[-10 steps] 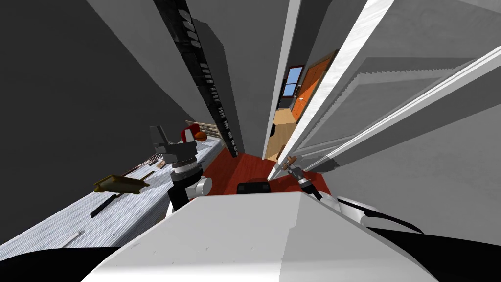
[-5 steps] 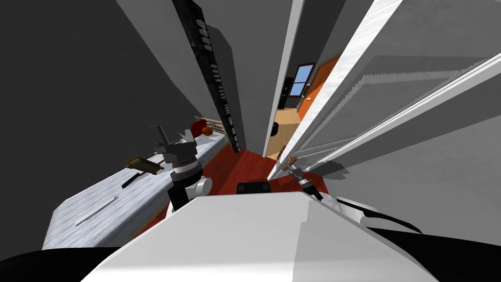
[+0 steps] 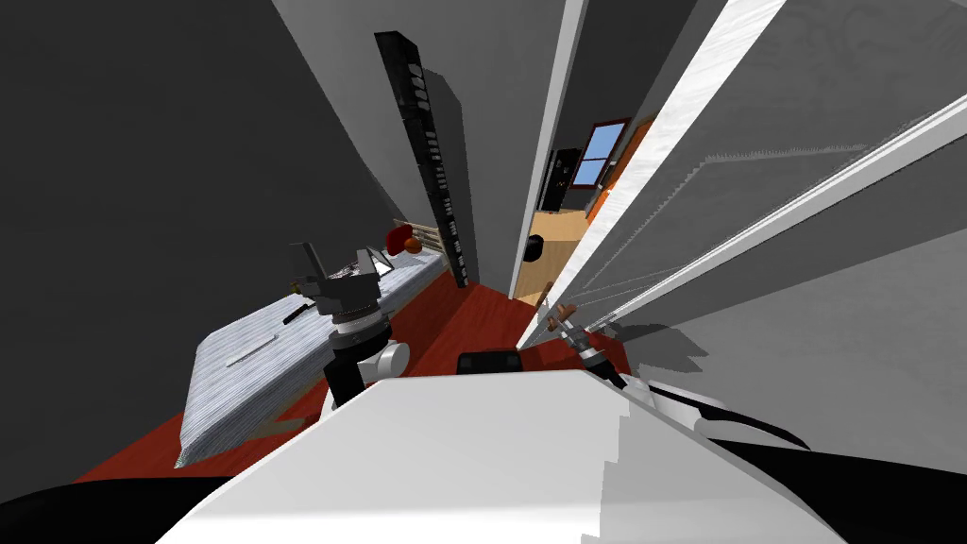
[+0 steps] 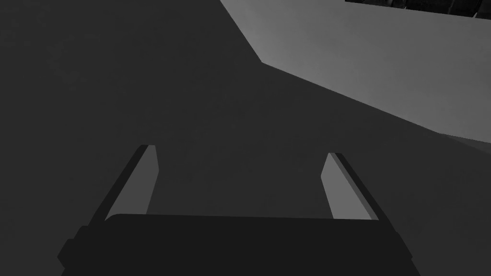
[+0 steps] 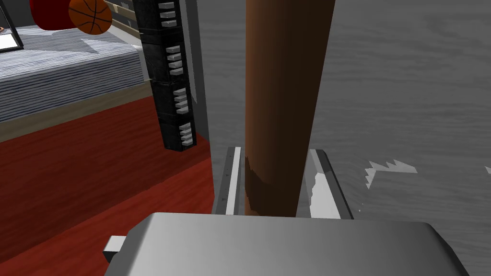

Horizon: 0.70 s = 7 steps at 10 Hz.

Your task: Pull the door open

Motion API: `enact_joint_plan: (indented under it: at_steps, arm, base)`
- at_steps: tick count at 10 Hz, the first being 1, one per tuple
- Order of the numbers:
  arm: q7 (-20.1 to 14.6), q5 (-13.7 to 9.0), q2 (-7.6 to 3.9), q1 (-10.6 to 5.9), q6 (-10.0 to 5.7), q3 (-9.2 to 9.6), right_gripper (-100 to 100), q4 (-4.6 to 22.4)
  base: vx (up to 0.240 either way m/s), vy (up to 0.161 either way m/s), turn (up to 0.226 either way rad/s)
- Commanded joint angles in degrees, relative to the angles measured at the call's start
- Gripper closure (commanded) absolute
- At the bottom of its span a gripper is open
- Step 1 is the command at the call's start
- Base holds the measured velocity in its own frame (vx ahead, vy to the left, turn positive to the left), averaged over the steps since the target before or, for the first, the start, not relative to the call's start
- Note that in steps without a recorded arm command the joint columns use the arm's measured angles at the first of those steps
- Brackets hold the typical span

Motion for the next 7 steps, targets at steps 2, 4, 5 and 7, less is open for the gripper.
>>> enact_joint_plan:
  at_steps: [2,4,5,7]
  arm:
    - [-0.22,0.14,0.19,-0.02,-0.14,0.16,100,0.37]
    - [-0.45,0.24,0.32,-0.14,-0.29,0.19,100,0.79]
    - [-0.58,0.29,0.39,-0.21,-0.37,0.21,100,1.03]
    - [-0.86,0.42,0.54,-0.35,-0.55,0.25,100,1.53]
  base:
    - [-0.124,-0.058,0.1]
    - [-0.197,-0.094,0.164]
    - [-0.207,-0.09,0.175]
    - [-0.23,-0.091,0.185]
